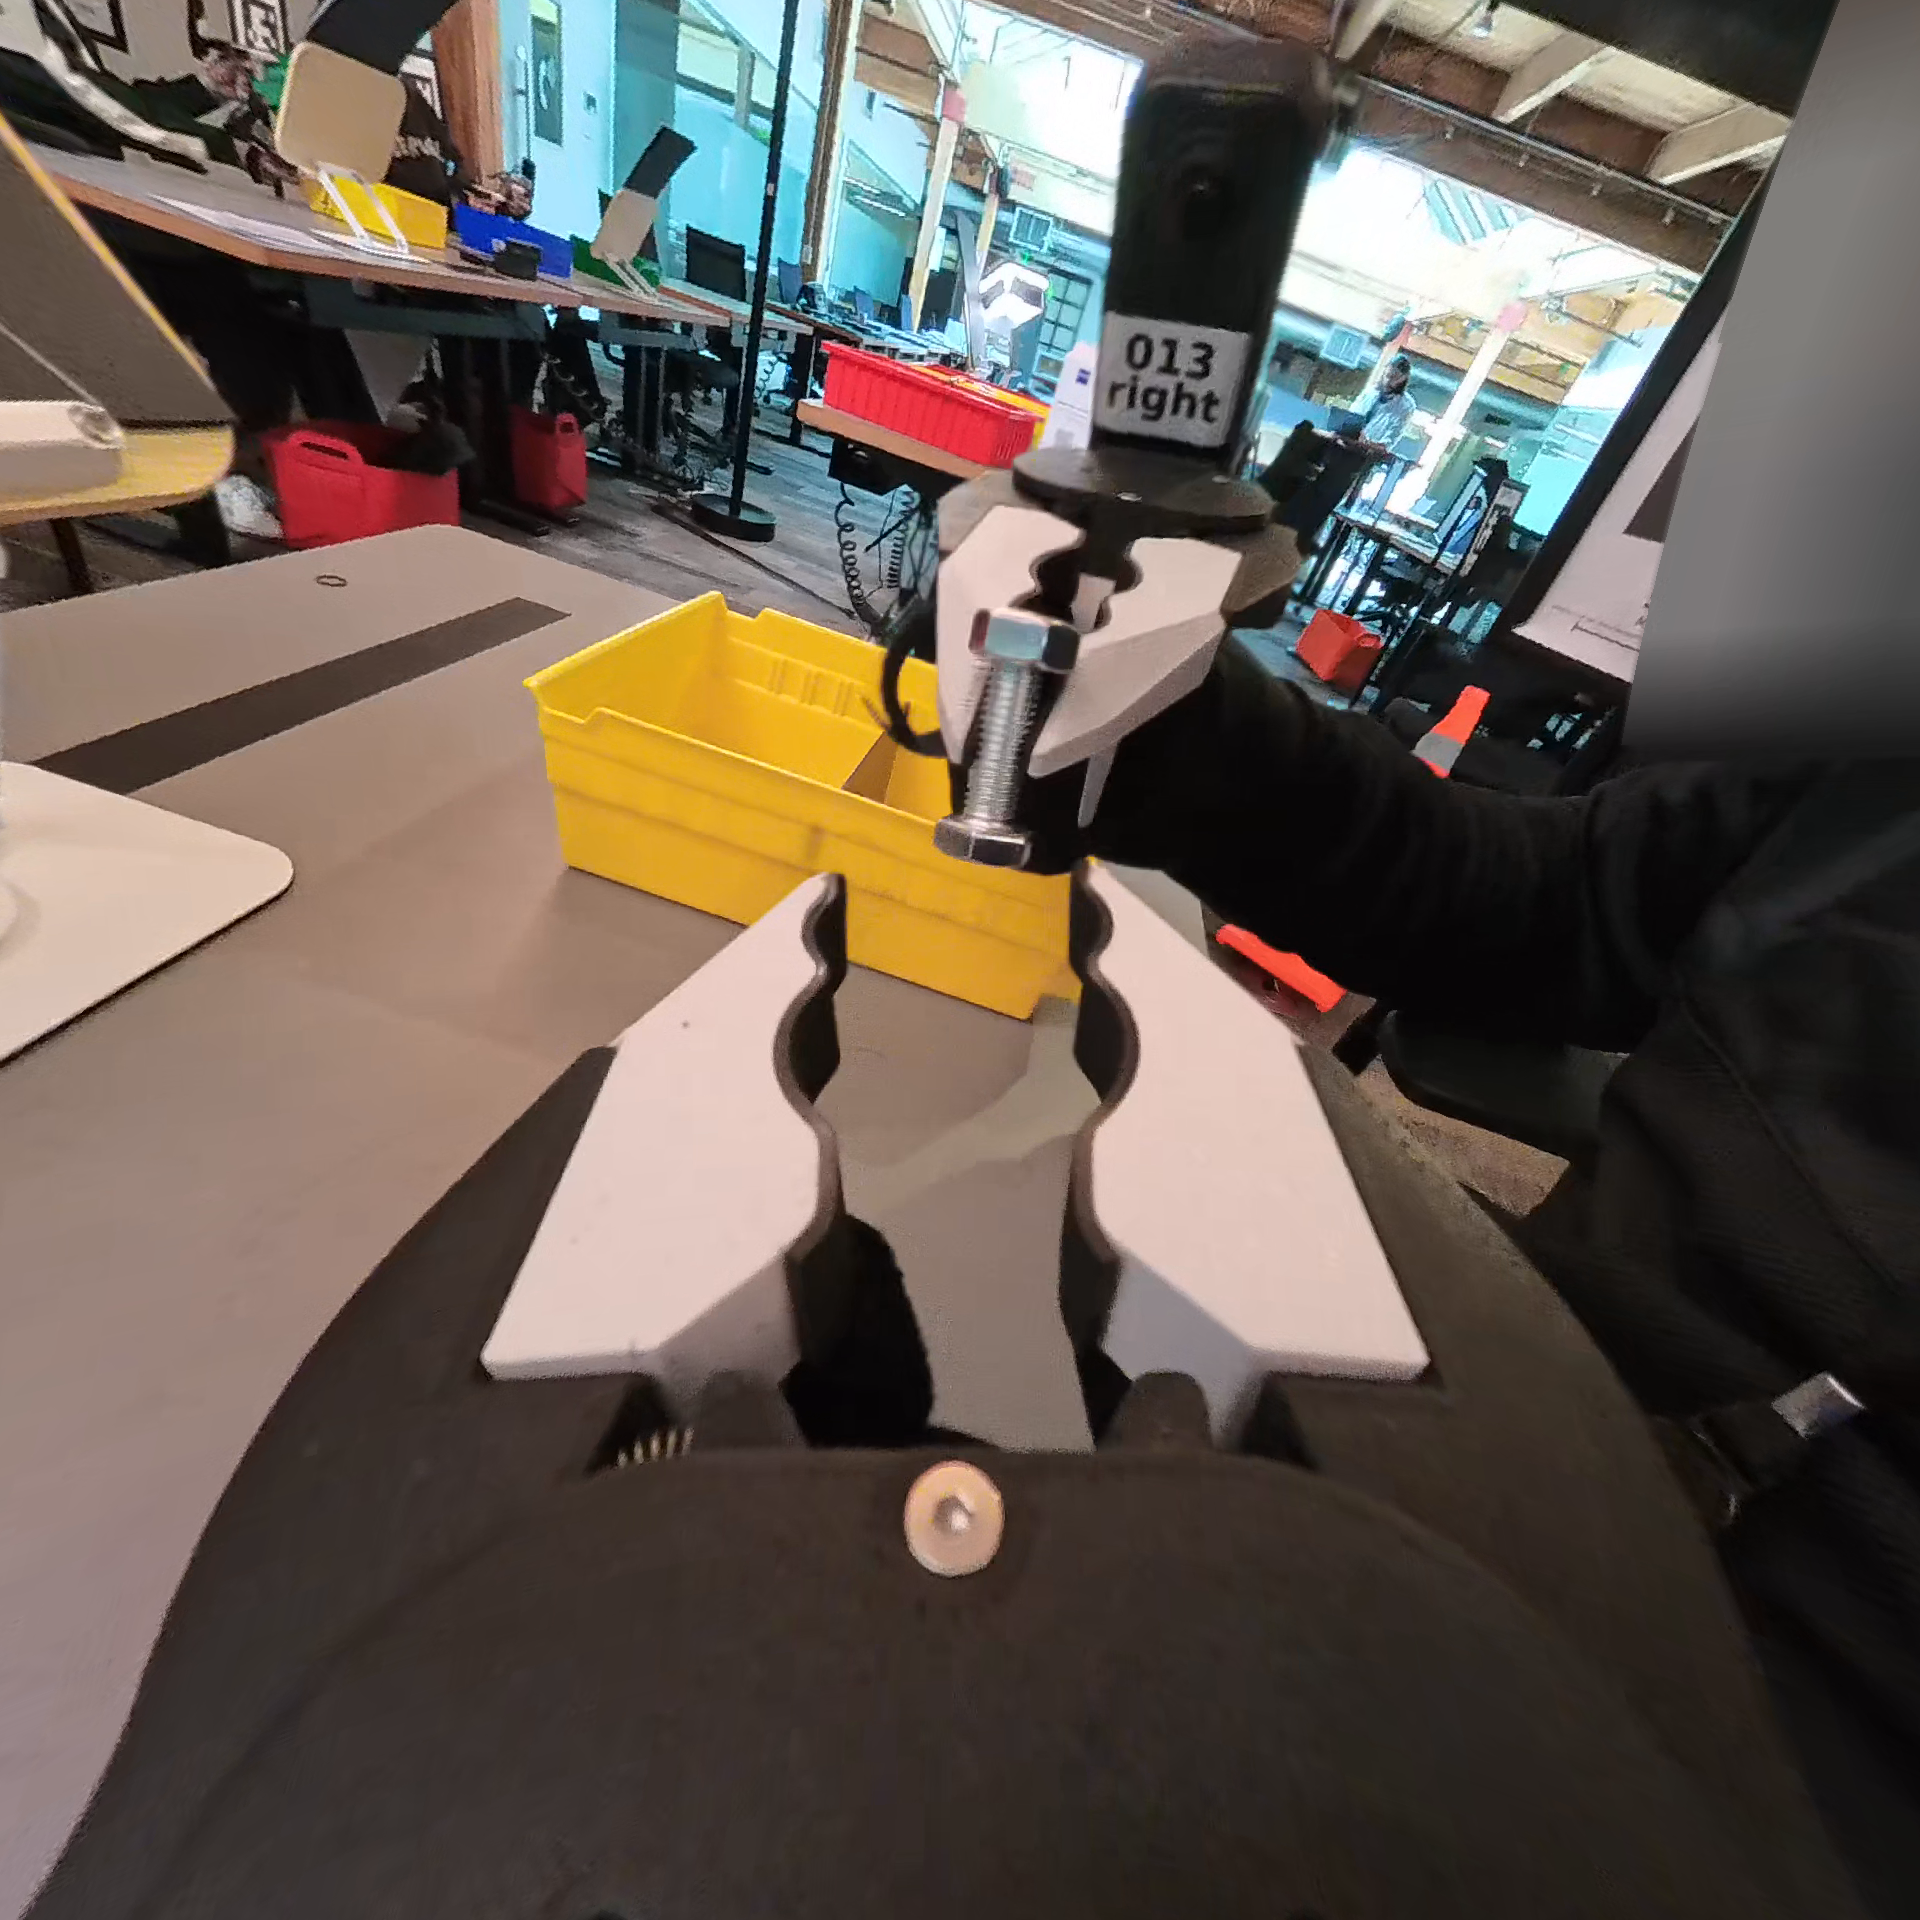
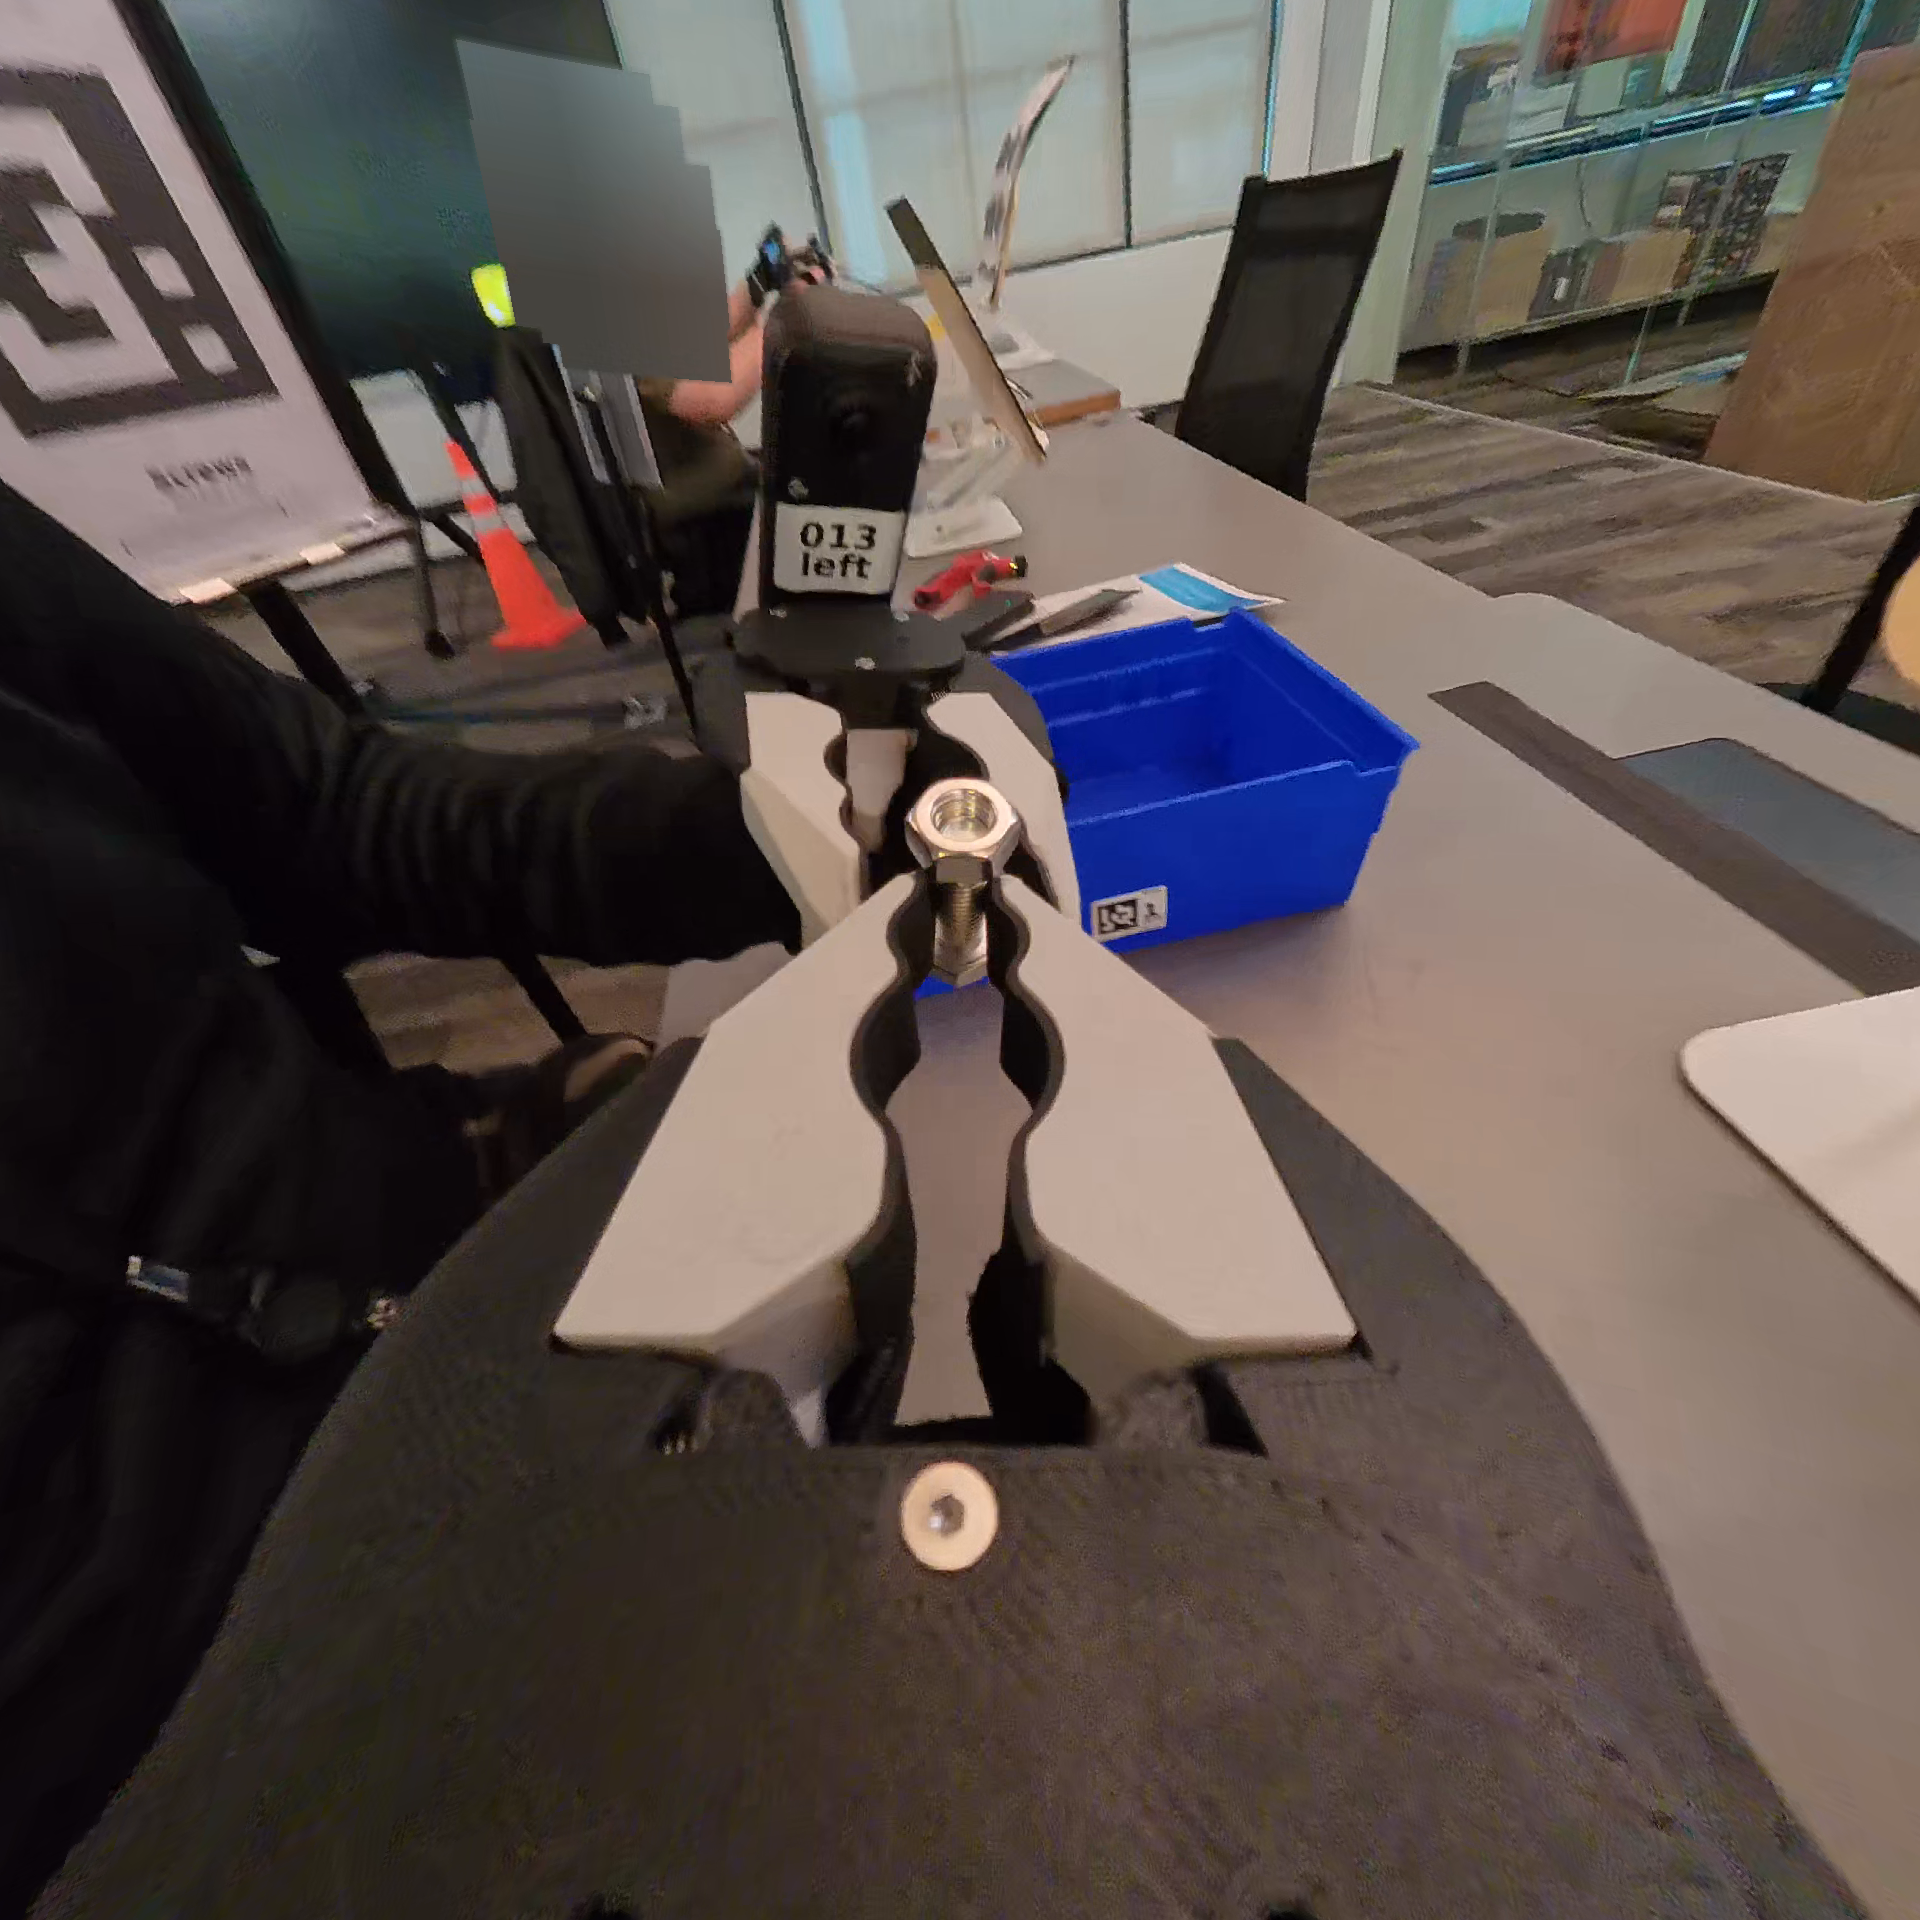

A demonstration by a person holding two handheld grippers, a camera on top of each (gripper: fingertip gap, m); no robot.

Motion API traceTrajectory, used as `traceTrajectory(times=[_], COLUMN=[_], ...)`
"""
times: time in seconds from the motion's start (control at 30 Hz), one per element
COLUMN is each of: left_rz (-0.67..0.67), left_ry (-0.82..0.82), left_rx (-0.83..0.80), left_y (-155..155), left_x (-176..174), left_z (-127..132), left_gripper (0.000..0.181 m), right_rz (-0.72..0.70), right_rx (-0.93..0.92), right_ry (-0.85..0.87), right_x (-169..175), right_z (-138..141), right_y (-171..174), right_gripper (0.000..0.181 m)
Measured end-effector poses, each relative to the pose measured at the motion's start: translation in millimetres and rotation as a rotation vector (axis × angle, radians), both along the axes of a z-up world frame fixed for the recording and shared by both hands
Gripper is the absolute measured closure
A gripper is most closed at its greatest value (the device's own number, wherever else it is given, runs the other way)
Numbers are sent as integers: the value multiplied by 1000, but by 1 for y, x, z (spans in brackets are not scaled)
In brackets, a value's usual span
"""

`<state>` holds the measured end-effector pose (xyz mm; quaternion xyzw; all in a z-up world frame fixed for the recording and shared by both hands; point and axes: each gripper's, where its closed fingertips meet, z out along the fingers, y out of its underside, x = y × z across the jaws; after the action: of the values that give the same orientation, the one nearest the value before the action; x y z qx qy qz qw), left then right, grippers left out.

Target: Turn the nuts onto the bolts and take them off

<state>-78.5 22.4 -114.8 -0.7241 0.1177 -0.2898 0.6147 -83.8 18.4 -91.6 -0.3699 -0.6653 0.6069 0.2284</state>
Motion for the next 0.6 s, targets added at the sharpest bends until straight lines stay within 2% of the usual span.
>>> traceTrajectory(times=[0.07,0.27,0.6], left_rz=[-2,-19,-1], left_ry=[13,19,50], left_rx=[-1,12,32], left_y=[1,-2,-2], left_x=[4,10,11], left_z=[-2,1,2], left_gripper=[141,163,164], right_rz=[17,21,33], right_rx=[-41,-4,-38], right_ry=[-1,-8,-19], right_x=[0,0,1], right_z=[0,-3,-2], right_y=[-3,-9,-9], right_gripper=[174,174,174])
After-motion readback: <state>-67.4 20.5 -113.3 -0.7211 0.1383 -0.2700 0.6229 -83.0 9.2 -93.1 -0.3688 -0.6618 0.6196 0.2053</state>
